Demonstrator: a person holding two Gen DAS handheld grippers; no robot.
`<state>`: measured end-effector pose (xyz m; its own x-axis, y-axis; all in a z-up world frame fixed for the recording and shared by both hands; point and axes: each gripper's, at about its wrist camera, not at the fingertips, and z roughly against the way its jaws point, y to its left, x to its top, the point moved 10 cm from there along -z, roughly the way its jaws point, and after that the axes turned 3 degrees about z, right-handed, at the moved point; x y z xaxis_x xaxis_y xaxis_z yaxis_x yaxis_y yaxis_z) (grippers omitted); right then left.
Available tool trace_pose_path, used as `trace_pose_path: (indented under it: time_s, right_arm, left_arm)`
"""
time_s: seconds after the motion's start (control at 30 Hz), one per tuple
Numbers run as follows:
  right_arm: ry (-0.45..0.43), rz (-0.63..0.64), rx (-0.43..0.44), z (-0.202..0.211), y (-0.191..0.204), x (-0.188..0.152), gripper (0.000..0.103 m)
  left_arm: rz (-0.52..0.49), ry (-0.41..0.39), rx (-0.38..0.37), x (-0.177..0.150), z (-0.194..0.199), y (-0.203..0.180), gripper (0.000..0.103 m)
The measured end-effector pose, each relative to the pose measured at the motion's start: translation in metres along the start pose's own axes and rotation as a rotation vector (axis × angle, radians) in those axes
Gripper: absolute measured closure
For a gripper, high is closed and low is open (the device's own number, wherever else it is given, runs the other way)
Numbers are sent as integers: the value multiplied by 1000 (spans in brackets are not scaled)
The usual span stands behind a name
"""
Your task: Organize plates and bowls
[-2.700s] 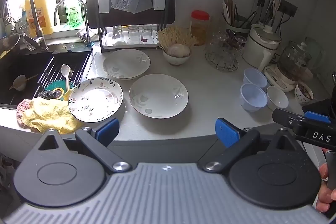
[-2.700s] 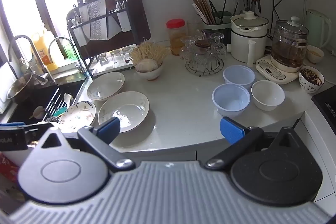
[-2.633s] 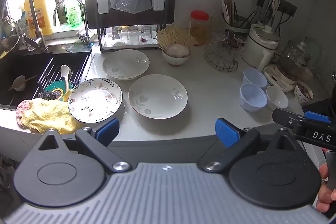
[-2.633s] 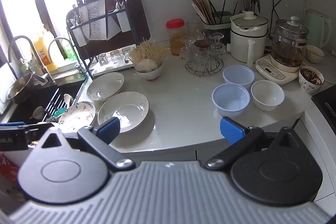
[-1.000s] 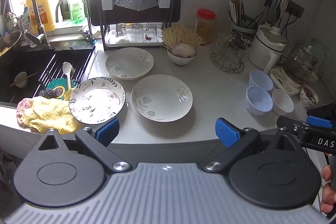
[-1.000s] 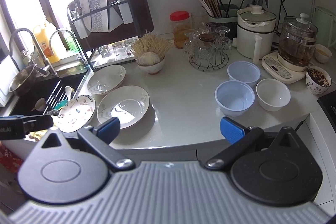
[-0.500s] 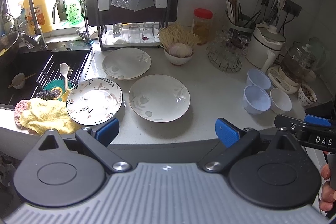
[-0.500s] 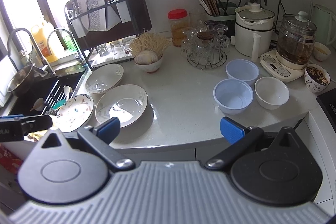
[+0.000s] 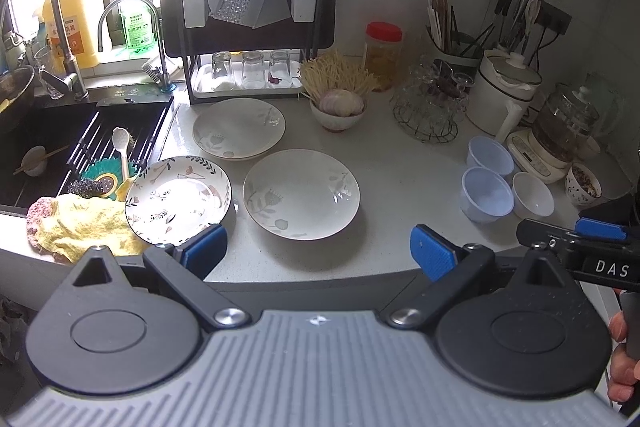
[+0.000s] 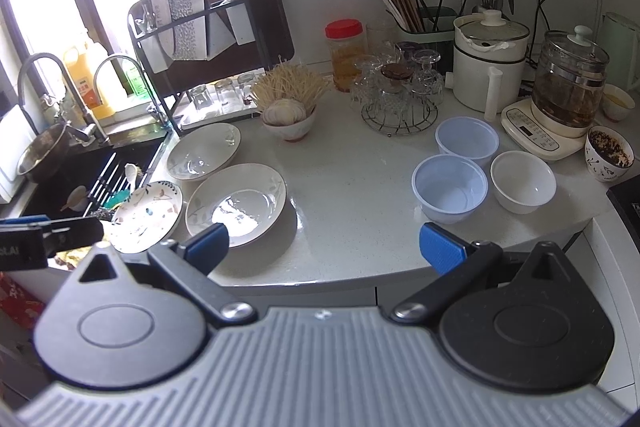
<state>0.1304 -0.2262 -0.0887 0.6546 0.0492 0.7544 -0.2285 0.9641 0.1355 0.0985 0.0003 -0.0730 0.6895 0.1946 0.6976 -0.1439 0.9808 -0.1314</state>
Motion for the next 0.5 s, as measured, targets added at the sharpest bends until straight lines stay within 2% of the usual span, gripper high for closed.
trace_pose_path:
  time_s: [0.5]
  right_arm:
    - [-1, 4, 32, -1, 7, 0, 0]
  left_arm:
    - [6, -8, -9, 2, -2, 2, 3]
